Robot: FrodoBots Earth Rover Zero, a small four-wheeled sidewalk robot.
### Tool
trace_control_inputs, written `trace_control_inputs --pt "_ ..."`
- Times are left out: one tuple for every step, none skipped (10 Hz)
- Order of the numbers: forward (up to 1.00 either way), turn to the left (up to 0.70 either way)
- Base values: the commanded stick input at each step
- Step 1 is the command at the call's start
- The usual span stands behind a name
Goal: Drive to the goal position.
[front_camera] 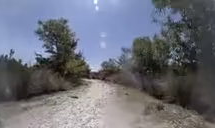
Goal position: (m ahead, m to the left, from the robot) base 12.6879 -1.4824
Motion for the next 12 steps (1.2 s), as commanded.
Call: trace_control_inputs --pt "0.70 0.00" --pt "0.70 0.00" --pt "0.70 0.00" --pt "0.70 0.00" --pt "0.70 0.00" --pt "0.70 0.00" --pt "0.70 0.00" --pt "0.70 0.00" --pt "0.70 0.00" --pt "0.70 0.00" --pt "0.70 0.14" --pt "0.70 0.14"
